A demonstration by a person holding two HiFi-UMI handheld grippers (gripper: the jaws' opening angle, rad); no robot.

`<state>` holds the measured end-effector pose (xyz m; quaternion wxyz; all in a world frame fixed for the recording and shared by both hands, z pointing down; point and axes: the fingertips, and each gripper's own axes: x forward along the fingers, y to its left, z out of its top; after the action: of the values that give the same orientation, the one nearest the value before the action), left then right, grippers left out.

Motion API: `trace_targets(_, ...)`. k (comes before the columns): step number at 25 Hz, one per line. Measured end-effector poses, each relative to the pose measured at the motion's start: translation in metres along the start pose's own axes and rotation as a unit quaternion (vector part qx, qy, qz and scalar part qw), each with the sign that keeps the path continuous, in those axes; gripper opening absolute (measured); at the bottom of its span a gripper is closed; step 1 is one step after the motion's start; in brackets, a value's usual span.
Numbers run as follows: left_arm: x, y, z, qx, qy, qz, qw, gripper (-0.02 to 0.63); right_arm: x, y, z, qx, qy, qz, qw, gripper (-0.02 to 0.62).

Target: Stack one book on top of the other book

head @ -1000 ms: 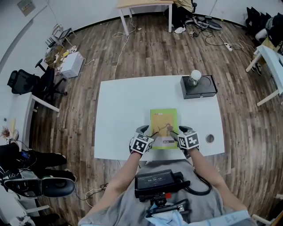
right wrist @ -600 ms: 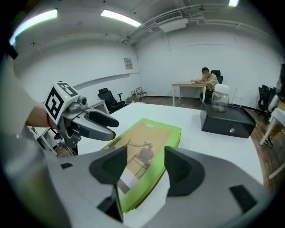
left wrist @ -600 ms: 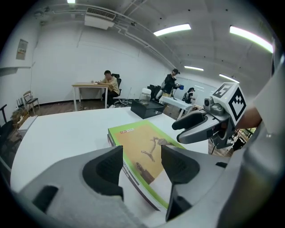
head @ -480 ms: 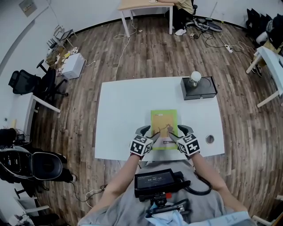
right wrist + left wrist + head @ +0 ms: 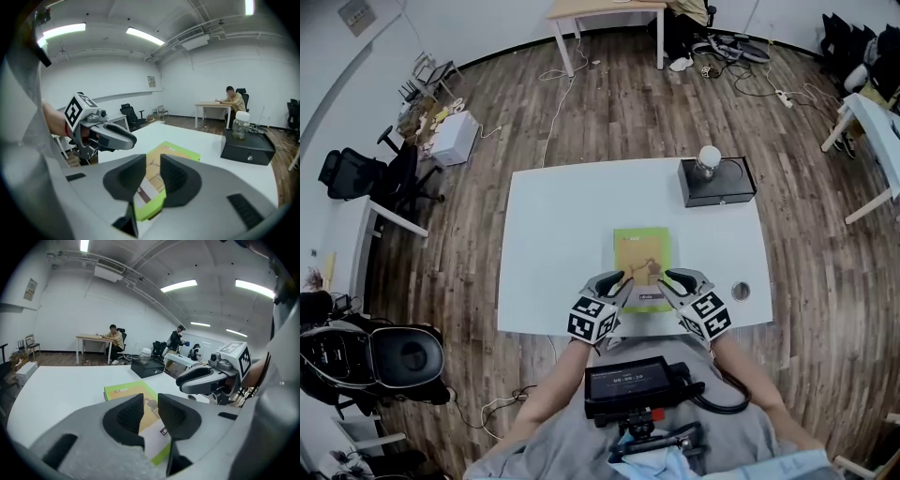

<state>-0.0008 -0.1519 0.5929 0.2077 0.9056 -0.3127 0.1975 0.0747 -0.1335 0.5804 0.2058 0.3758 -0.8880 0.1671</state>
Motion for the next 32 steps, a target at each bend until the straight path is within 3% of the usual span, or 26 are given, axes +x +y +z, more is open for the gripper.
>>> trace_targets(2, -0.002, -0.008, 0.003, -0.003, -0.009, 0.000, 1.0000, 0.073, -0.007, 0.000, 0.003, -0.012, -0.009, 0.004, 1.000, 0.072)
trace_targets(7, 0.000, -0.030, 0.010, -0.011, -0.025, -0.003, 0.9996, 0.018, -0.023, 0.004, 0.005, -0.019, -0.019, 0.031, 0.999, 0.034)
trace_targets(22, 0.011, -0.098, 0.010, -0.037, -0.072, 0.021, 0.9965, 0.017, -0.065, 0.010, -0.004, -0.045, -0.035, 0.121, 0.991, 0.031)
trace_targets(32, 0.000, -0.119, 0.009, -0.052, -0.097, 0.058, 0.9922, 0.017, -0.086, 0.021, -0.004, -0.058, -0.043, 0.170, 0.983, 0.031)
